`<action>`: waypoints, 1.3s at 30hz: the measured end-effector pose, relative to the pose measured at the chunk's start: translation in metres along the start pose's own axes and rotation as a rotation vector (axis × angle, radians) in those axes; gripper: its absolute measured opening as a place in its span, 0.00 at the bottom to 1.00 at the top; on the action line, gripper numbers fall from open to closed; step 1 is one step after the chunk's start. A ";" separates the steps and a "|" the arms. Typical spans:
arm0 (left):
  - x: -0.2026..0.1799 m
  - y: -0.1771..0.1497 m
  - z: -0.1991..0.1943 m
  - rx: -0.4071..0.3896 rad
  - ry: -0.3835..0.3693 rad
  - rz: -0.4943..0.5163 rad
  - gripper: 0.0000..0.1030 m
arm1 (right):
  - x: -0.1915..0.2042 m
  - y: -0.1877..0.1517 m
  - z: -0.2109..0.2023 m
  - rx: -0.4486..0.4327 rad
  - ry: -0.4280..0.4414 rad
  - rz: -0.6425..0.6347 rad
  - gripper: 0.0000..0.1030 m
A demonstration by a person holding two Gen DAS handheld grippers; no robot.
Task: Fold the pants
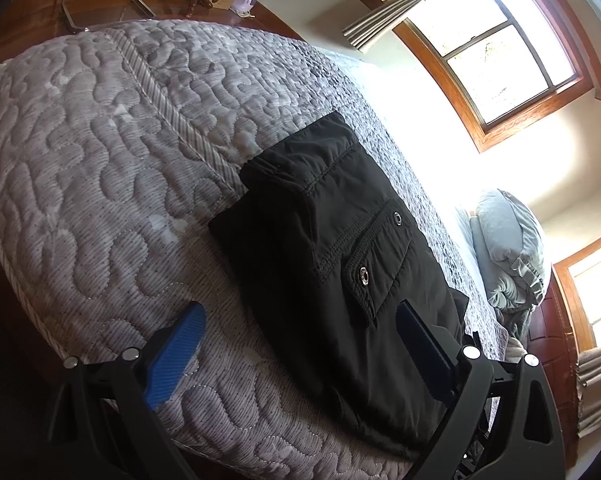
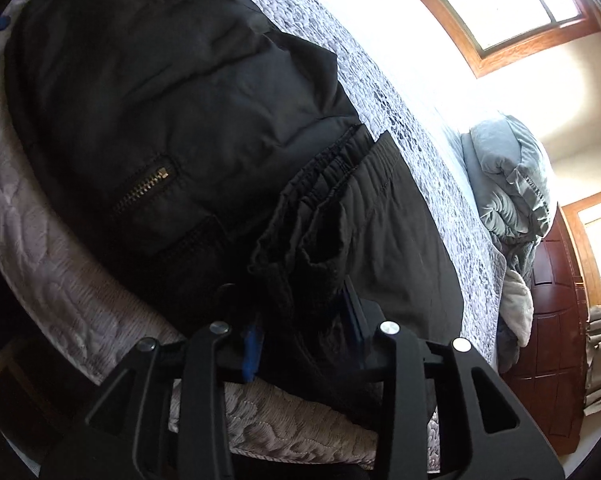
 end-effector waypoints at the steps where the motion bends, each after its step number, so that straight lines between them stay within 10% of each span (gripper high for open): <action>1: 0.000 0.000 0.000 0.001 0.000 0.001 0.94 | -0.003 0.001 -0.007 -0.009 0.035 0.011 0.38; 8: 0.006 -0.002 -0.001 -0.003 -0.013 -0.016 0.94 | -0.072 0.010 -0.051 -0.046 0.608 0.421 0.62; 14: 0.006 -0.004 0.001 0.004 -0.015 -0.014 0.95 | -0.112 -0.004 0.013 0.078 0.421 0.514 0.39; 23: 0.006 -0.004 0.003 0.026 -0.024 -0.022 0.95 | -0.074 0.007 0.034 0.209 0.500 0.293 0.26; 26: 0.010 -0.001 0.001 0.036 -0.049 -0.070 0.95 | -0.088 0.052 0.012 0.163 0.615 0.208 0.66; 29: 0.019 0.008 0.002 0.049 -0.098 -0.182 0.95 | -0.098 0.117 -0.011 0.106 0.784 0.107 0.78; 39: 0.023 0.032 0.024 0.108 -0.122 -0.340 0.96 | 0.001 0.323 -0.036 0.159 1.147 -0.304 0.89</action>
Point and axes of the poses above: each gripper's, at about its wrist camera, not at the fingertips, and z roughly the way its jaws point, x to its left, y to its top, the point moved 7 cm from there along z, roughly the way its jaws point, and after that the axes turned 3 degrees about -y, right-handed, at the moved point
